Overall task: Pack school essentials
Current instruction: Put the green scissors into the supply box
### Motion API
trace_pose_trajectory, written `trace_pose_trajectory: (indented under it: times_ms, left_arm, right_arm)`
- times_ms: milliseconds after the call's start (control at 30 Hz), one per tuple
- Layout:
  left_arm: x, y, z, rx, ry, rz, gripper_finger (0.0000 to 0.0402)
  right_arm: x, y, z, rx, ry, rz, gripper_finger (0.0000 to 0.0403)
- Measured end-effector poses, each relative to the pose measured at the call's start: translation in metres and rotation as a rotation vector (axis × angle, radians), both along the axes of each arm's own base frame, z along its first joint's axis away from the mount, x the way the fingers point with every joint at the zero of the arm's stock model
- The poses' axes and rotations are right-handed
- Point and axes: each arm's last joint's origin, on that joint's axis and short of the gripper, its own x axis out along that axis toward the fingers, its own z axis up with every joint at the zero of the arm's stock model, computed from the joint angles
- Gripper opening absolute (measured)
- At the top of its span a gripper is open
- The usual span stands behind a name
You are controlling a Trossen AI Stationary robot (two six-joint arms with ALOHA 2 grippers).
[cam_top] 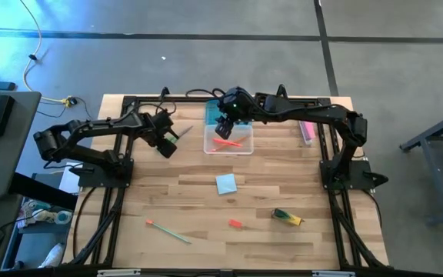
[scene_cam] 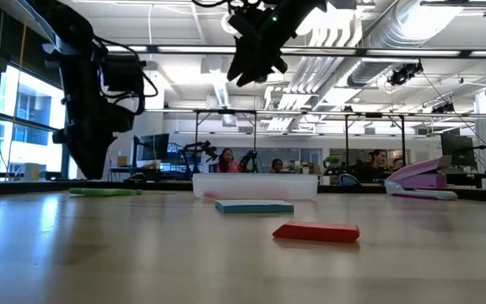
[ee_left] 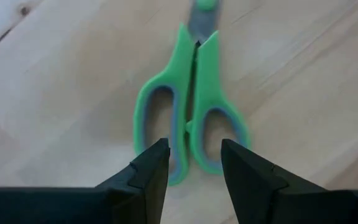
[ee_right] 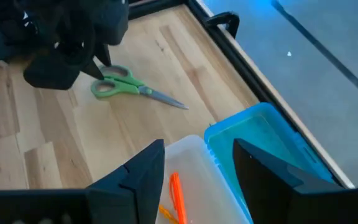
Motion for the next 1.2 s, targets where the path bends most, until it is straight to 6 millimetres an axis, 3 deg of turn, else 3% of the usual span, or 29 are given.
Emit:
trace_pose_trajectory:
  times_ms: [567,867,1100,1200]
  left_arm:
    - [0.003,0.005,-0.032,-0.035,0.066,-0.01,0.0133]
    - [0.004,0.005,-0.032,-0.022,0.069,-0.032,0.0059]
    - [0.007,0.005,-0.022,0.02,0.022,-0.052,0.0059]
    - [0.018,0.009,0.001,0.102,-0.072,-0.099,0.0059]
  right_arm:
    - [-0.002,0.001,-0.002,0.015,0.031,-0.008,0.0179]
    - [-0.01,0.001,0.008,0.033,0.015,-0.033,0.0179]
    - [-0.029,-0.004,0.026,-0.008,0.006,-0.097,0.0179]
    - [-0.038,-0.008,0.033,-0.022,0.012,-0.134,0.0179]
